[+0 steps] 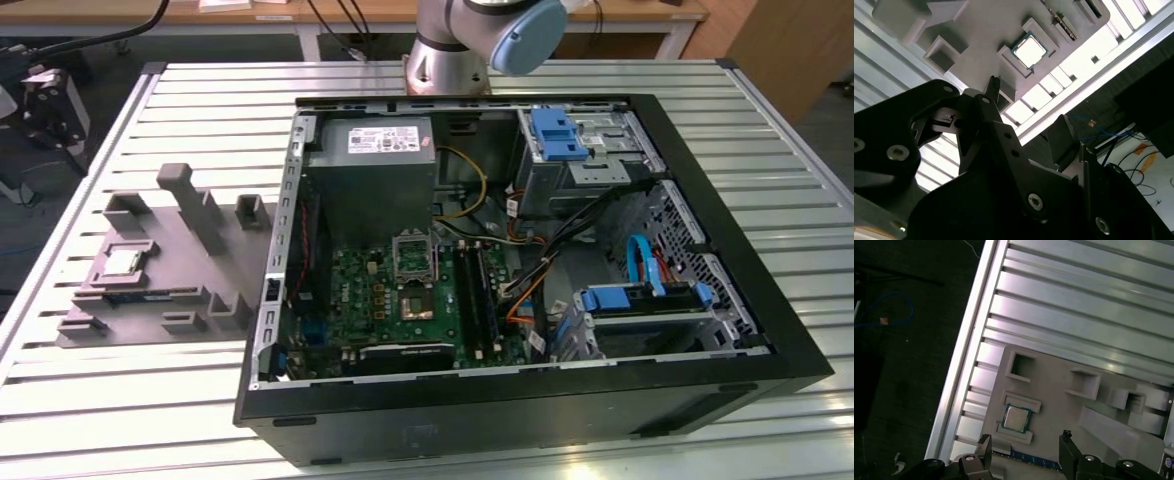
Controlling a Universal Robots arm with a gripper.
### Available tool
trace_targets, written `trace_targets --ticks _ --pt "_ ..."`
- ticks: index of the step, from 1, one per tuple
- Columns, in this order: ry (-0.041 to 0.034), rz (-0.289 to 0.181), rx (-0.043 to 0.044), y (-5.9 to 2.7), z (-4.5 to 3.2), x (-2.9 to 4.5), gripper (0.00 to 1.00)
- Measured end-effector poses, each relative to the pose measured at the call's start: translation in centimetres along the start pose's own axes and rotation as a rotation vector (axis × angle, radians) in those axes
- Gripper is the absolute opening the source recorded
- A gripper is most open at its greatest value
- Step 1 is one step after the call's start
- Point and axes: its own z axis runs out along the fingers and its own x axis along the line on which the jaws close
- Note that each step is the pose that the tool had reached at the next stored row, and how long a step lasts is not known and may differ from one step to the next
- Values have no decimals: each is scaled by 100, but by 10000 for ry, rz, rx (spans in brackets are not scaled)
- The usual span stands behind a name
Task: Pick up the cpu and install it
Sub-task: 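Pick up the cpu and move it towards the insertion slot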
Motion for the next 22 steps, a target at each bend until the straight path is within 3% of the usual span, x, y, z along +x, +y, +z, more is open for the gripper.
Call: trace_targets --ticks 2,22 --pt "-11 237 6 0 1 0 65" --pt "-24 544 15 1 1 1 65"
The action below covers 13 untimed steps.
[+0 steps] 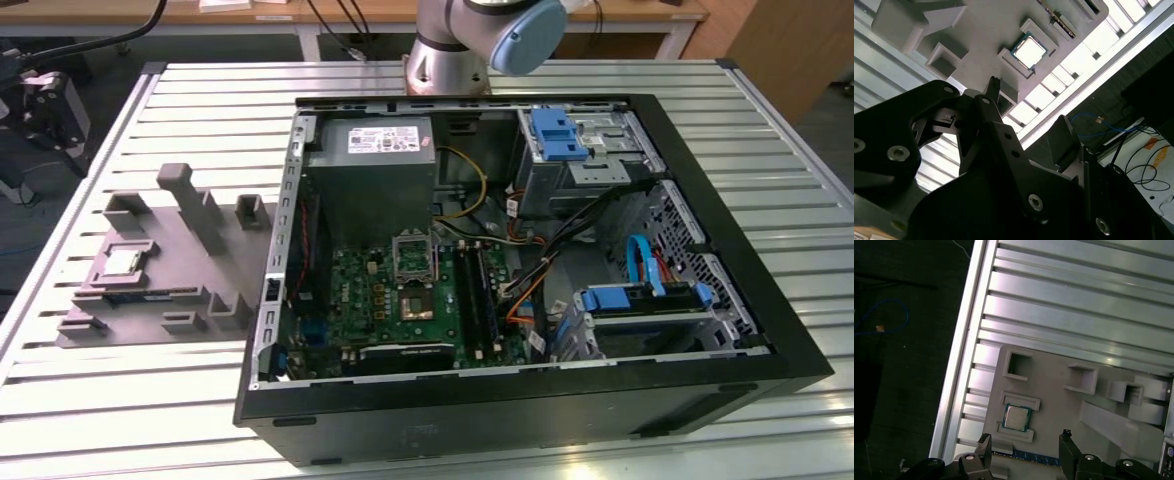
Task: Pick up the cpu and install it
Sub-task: 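Pick up the cpu and move it towards the insertion slot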
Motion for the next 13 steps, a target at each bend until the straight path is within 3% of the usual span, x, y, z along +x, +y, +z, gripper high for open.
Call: trace_targets --ticks 13 --pt "2 -78 -3 0 1 0 65"
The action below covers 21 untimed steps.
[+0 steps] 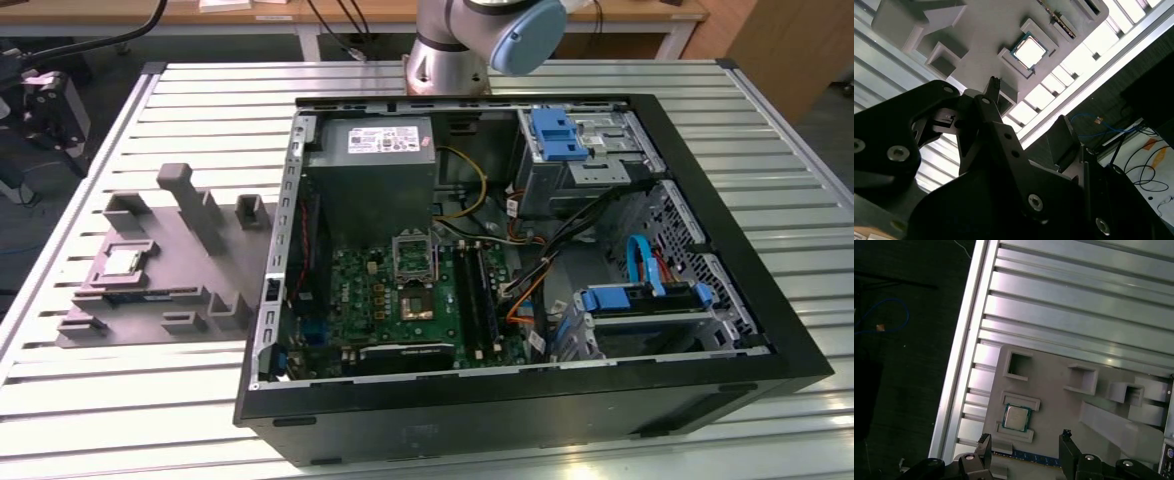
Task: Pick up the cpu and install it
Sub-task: 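Pick up the cpu and move it towards the insertion slot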
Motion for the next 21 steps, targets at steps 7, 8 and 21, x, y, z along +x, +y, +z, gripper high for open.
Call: trace_targets --ticks 7,8,21 --pt "4 -89 -2 0 0 0 65" --pt "4 -90 -3 0 0 0 65" --pt "7 -156 -4 0 0 0 65"
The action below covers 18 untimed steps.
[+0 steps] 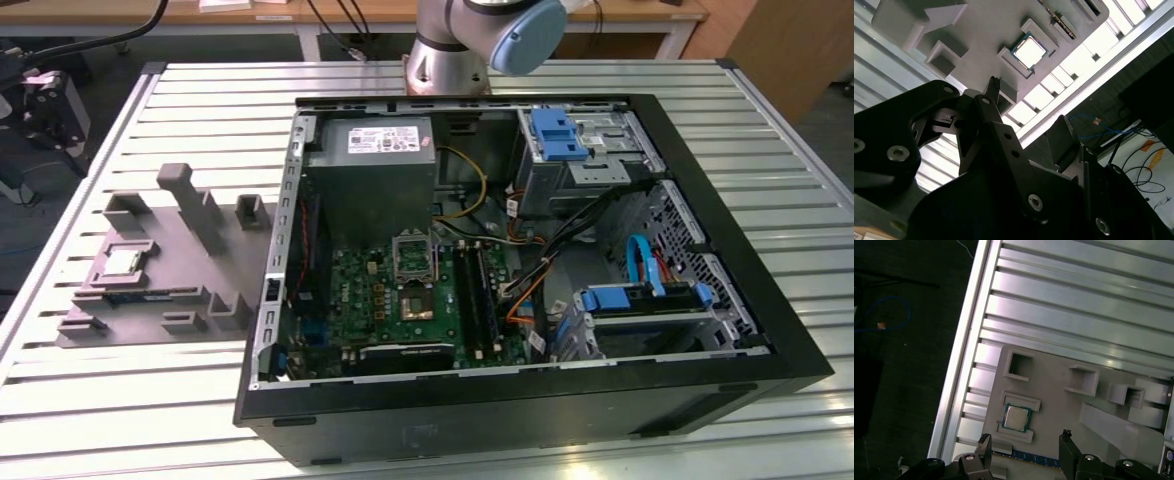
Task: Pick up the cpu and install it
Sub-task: 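Pick up the cpu and move it towards the insertion slot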
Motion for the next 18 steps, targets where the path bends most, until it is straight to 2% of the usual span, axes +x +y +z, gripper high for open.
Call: trace_targets --ticks 15,18 --pt "2 -77 -3 0 7 -1 65" --pt "-7 149 3 -2 31 2 65"
